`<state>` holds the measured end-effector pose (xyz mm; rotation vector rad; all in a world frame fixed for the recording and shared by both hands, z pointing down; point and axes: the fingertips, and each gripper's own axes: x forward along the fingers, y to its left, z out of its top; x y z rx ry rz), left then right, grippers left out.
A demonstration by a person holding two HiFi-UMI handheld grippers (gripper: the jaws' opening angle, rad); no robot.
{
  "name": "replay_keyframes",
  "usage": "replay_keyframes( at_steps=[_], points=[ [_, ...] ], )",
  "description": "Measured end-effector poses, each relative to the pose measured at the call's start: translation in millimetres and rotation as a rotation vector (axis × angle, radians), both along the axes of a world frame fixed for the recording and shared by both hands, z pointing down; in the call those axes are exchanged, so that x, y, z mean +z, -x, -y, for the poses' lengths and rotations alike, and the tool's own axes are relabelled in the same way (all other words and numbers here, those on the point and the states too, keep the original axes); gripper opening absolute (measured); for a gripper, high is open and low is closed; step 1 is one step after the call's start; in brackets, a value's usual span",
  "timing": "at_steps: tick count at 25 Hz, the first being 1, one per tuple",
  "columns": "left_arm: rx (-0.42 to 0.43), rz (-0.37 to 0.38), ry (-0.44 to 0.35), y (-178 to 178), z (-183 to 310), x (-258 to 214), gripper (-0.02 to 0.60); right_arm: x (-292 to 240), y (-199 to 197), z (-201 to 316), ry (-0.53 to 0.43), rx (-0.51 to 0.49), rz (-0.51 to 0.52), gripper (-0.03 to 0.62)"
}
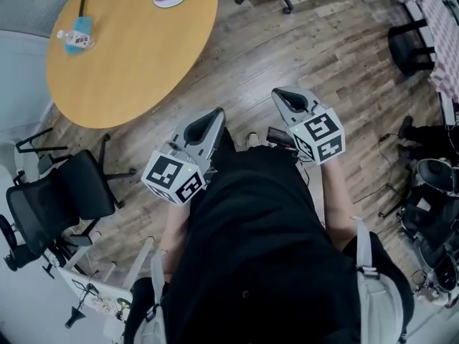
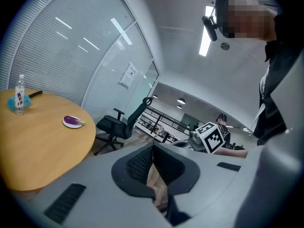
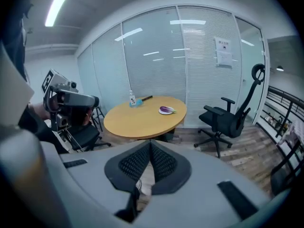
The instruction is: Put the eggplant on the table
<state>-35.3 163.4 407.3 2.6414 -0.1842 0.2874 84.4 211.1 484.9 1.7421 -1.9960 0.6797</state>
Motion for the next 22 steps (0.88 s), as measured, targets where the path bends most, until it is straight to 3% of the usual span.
replay_keyframes(
  at_steps=[6, 12, 22],
  points=[
    [-0.054, 0.025, 0.009, 1.4, -65.0, 3.0, 0.015, -19.7, -8.3, -51.6, -0.098, -0.026, 0.082, 0.017],
    [-0.102, 0.053, 0.02, 5.1, -111.2, 4.9, 0.015, -39.8, 9.2, -87.1, -0.205, -0.13, 0.213, 0.017],
    [-0.137, 0.029, -0.026, 27.9, -135.7, -8.2, 0.015, -76.9, 49.6, -120.5, -0.344, -0.27, 0.338, 0.017]
  ],
)
